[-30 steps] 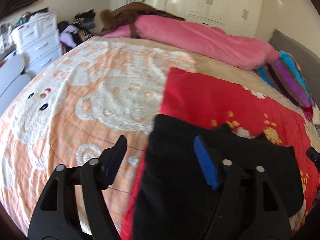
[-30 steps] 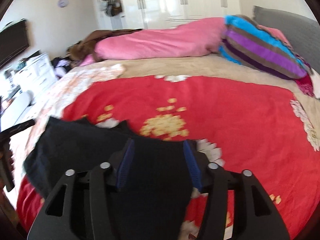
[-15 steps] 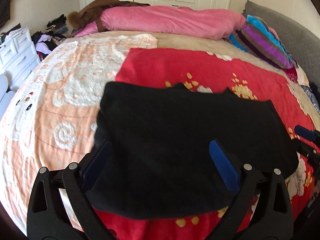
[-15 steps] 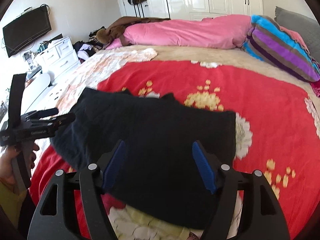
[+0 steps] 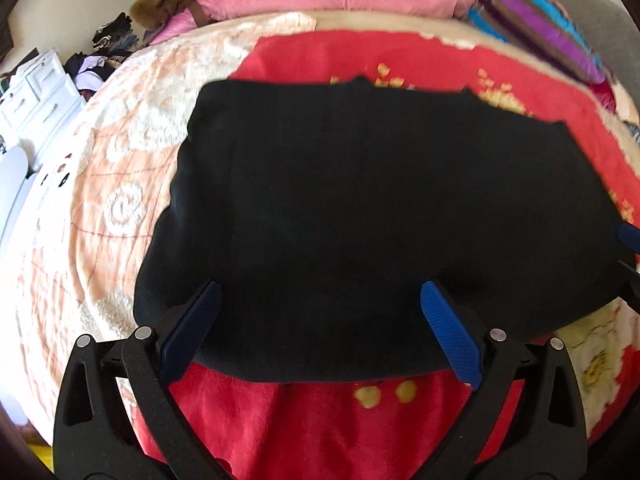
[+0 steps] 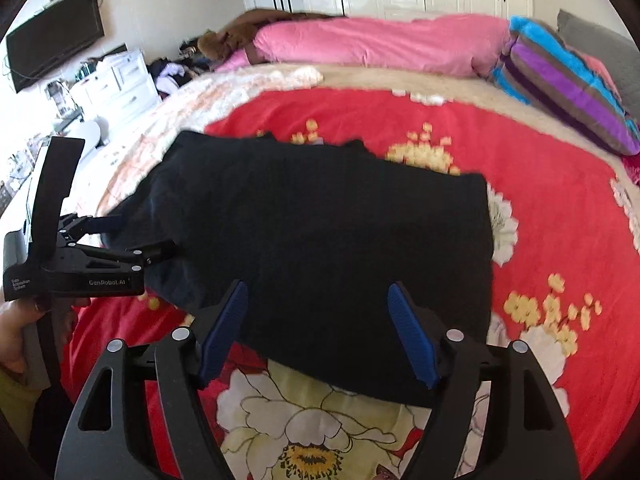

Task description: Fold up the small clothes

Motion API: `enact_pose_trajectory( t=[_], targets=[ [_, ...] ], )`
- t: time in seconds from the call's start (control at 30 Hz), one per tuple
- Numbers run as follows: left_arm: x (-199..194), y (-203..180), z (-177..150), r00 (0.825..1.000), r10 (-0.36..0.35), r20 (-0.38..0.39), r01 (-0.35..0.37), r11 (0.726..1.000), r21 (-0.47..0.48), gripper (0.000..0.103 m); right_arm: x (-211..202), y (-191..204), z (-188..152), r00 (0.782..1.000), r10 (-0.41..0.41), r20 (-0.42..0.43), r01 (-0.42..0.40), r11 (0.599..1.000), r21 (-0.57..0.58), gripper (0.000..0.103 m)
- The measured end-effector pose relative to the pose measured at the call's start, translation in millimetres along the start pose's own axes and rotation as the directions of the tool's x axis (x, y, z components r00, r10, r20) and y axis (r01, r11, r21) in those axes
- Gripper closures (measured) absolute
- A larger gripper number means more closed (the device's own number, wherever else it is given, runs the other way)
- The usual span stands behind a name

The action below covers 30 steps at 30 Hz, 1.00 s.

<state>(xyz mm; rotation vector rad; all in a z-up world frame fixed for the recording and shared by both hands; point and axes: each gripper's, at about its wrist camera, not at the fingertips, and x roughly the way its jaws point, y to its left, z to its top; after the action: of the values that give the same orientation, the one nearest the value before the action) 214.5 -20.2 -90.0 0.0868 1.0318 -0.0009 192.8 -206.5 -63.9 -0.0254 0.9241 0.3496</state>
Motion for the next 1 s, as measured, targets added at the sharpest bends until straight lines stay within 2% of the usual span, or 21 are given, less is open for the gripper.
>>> enact_pose_trajectory(
  t=[0.13, 0.17, 0.37, 0.47, 0.67, 1.0],
  targets=[
    [7.9, 1.6, -5.0, 1.000, -0.002, -0.018, 0.002, 1.000, 0.009, 0.009, 25.8, -16.6, -12.5, 0.993, -0.032, -0.114, 0.039, 0.998, 0.052, 0.031],
    [7.7, 1.6, -5.4, 1.000, -0.004, -0.019, 0.004, 1.000, 0.008, 0.009, 27.8, -18.9, -14.3, 0.993, -0.023, -0.115, 0.030, 0.998, 0.059, 0.031],
    [1.9, 2.8, -3.9, 1.000, -0.026, -0.006, 0.026, 1.000, -0.009, 0.010, 23.5, -18.1, -12.3, 0.995, -0.011, -0.099, 0.019, 0.997, 0.078, 0.031],
    [-2.8, 4.2, -0.9, 0.999, -0.038, 0.003, 0.038, 0.999, -0.015, 0.010, 14.4, -23.5, -6.7, 0.997, 0.010, -0.076, -0.001, 0.993, 0.121, 0.031],
    [-17.2, 4.3, 1.8, 0.997, -0.063, 0.039, 0.064, 0.998, -0.028, 0.009, -3.2, -23.1, -0.3, 1.000, -0.002, -0.020, 0.005, 0.991, 0.133, 0.031],
    [-33.6, 6.7, 7.5, 0.994, -0.067, 0.087, 0.071, 0.997, -0.043, 0.010, -22.1, -26.2, 1.8, 0.999, 0.011, 0.033, -0.016, 0.988, 0.156, 0.031]
  ],
)
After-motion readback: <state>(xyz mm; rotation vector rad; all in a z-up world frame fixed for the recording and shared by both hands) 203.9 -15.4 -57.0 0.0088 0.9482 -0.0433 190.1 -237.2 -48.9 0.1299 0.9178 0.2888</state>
